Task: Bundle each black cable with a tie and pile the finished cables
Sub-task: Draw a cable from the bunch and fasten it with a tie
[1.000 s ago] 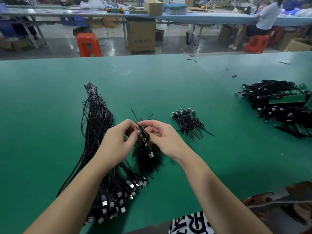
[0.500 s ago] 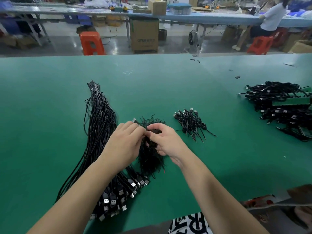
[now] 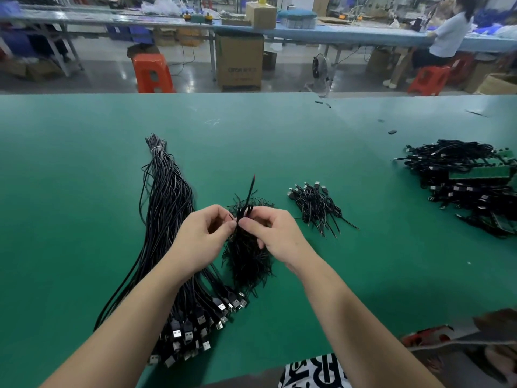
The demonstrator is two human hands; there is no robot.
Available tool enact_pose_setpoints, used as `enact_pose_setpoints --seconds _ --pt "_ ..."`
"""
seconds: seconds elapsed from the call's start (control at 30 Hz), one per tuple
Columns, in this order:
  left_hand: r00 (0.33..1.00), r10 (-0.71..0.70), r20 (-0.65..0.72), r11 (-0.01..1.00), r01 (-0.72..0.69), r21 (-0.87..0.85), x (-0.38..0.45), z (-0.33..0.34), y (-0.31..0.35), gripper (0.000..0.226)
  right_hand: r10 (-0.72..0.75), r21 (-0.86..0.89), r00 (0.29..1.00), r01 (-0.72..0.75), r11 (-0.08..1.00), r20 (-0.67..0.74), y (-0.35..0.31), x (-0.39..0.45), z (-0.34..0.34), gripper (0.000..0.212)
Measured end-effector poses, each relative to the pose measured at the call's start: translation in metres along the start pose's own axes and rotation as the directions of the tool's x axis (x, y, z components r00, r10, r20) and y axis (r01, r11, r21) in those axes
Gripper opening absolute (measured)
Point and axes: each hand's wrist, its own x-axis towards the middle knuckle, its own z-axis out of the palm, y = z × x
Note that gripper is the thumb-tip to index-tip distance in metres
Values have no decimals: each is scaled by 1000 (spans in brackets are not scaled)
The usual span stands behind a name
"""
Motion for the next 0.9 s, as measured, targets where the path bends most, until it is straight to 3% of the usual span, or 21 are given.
enact_pose_setpoints --seconds 0.1,0.2,0.27,0.3,0.37,0.5,0.57,0.67,0.73,0.8,0.9 --pt "970 239 -50 940 -218 262 -4 1 4 14 63 62 998 -63 996 14 2 1 3 12" --pt "855 515 64 717 -471 513 -8 4 3 8 129 141 992 -128 982 1 4 2 5 13" --pt "803 582 128 602 -531 597 -9 6 0 7 151 168 988 -147 975 -11 5 3 6 11" --pt "804 581 131 606 -533 591 -10 6 -1 7 150 177 989 -147 973 -4 5 3 7 6" --pt "849 522 82 711 -486 509 -12 8 -2 7 135 216 990 -139 966 31 6 2 6 13" --pt "973 214 -89 948 -185 258 -7 5 -4 13 70 262 983 -113 958 167 3 -3 -1 33" --pt "994 74 -83 992 -65 104 -1 3 -5 17 47 240 985 -87 967 164 3 -3 -3 36" --pt "999 -6 -44 998 3 -58 0 1 -5 18 66 178 995 -79 981 75 1 -3 -1 26" --pt "998 26 -52 999 -27 -26 -2 3 -1 17 64 101 998 -64 993 5 2 -2 -1 14" --pt "977 199 -77 965 -181 190 -5 4 4 13 75 57 997 -75 996 1 4 -2 0 13" --pt "860 507 49 733 -461 501 -8 5 6 7 140 150 988 -149 977 66 5 -2 2 24"
